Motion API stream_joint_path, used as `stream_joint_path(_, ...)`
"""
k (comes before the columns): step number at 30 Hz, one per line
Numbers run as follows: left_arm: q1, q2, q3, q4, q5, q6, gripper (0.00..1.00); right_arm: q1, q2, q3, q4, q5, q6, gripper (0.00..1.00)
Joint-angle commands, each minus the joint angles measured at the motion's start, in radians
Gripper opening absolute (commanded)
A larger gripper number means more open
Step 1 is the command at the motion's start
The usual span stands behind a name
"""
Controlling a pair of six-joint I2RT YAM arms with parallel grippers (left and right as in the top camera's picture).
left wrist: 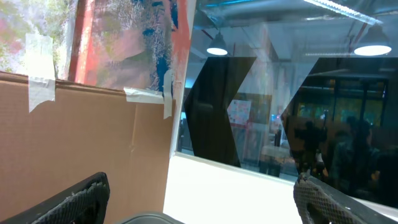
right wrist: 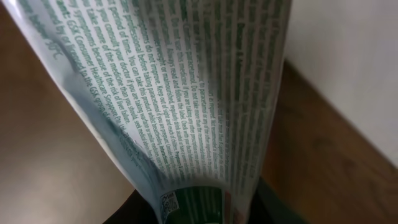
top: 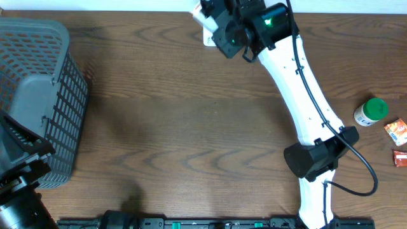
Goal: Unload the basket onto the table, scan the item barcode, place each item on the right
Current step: 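Hold the white-and-green box in front of the white scanner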
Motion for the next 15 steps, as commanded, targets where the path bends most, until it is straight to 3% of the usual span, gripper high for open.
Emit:
stream_joint_path(1, 0.005, -0.003, 0.012, 0.003, -0.009, 0.009, 0.95, -0.022, 0.069, 0.005, 0.055, 0.135, 0.014, 0.25)
stream_joint_path(9, 0.005, -0.003, 0.012, 0.004, -0.009, 0.009, 0.95, -0.052, 0.203, 0.005, 0.248, 0.230, -0.017, 0.33)
stream_joint_path(15, 0.005, -0.003, 0.012, 0.004, -0.009, 0.009, 0.95, -0.054, 0.271, 0.005, 0.373, 0.180, -0.042, 0.35)
